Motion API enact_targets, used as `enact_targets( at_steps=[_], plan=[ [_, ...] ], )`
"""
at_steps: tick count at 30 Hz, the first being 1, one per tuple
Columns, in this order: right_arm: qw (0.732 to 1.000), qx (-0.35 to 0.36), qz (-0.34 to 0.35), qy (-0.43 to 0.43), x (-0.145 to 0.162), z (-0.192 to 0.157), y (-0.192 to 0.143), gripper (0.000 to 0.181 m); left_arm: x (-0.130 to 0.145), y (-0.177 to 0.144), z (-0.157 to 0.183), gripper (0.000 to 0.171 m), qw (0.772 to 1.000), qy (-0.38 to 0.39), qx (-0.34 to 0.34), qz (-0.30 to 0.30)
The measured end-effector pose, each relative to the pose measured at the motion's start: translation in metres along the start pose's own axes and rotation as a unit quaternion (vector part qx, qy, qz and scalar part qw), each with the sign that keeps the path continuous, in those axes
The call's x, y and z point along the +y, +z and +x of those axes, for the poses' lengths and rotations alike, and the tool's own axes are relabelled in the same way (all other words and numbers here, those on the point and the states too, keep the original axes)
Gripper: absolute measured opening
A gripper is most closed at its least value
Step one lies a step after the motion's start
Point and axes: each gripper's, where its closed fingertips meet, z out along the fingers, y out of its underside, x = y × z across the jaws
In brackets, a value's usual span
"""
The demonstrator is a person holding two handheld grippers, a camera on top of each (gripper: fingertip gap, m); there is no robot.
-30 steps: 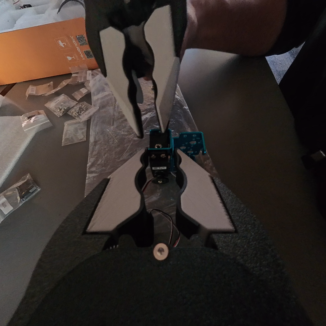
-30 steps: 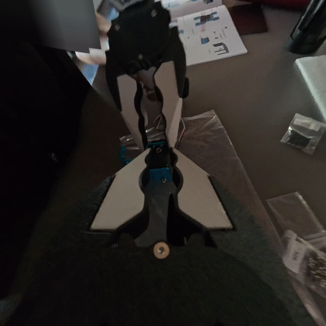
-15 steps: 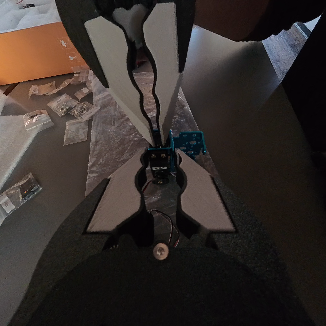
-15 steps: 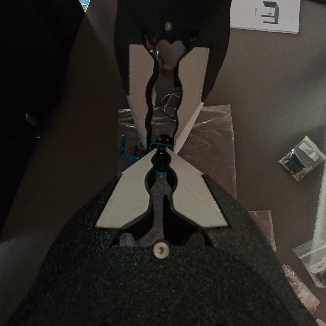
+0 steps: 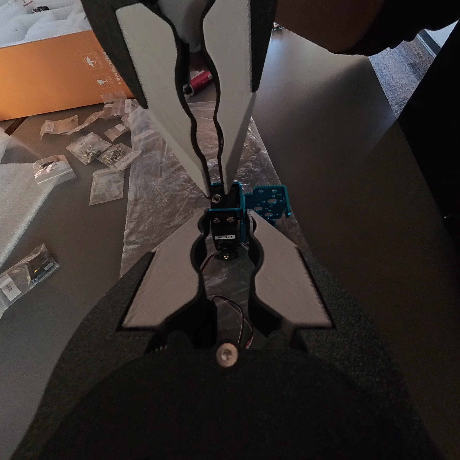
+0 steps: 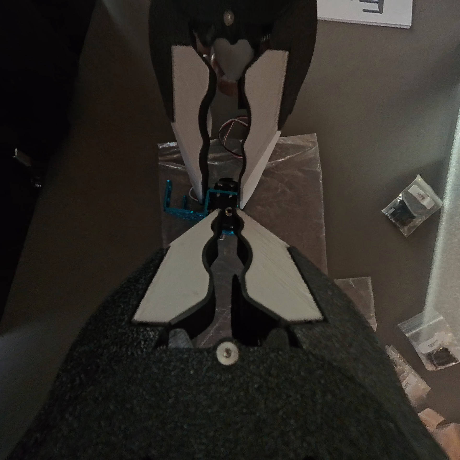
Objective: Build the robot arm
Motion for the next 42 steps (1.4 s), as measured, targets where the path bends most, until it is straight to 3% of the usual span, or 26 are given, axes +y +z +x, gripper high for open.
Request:
enact_targets(
  at_steps=[12,19,25,32,39,42],
  plan=[
    [1.0,0.0,-0.012,0.003,0.0,0.001,0.004,0.005,0.0,0.0,0.0,0.028,1.0,0.001,-0.003,0.0],
    [0.994,-0.008,0.098,0.045,-0.011,0.005,-0.006,0.003,0.0,0.0,0.0,0.028,1.0,0.001,-0.002,0.001],
    [0.991,-0.01,0.12,0.057,-0.008,0.004,-0.002,0.003,0.0,-0.001,-0.002,0.03,1.0,-0.004,-0.009,0.002],
    [0.986,-0.026,0.149,0.066,-0.01,-0.003,-0.005,0.001,0.002,-0.005,-0.008,0.044,1.0,-0.018,-0.02,-0.004],
    [0.986,-0.019,0.157,0.058,-0.013,-0.004,-0.006,0.0,0.0,-0.026,-0.004,0.043,1.0,-0.022,0.007,-0.003],
    [0.991,0.012,0.122,0.054,0.0,0.004,-0.01,0.0,0.003,-0.026,-0.003,0.041,0.999,-0.028,0.015,-0.007]
  ],
)
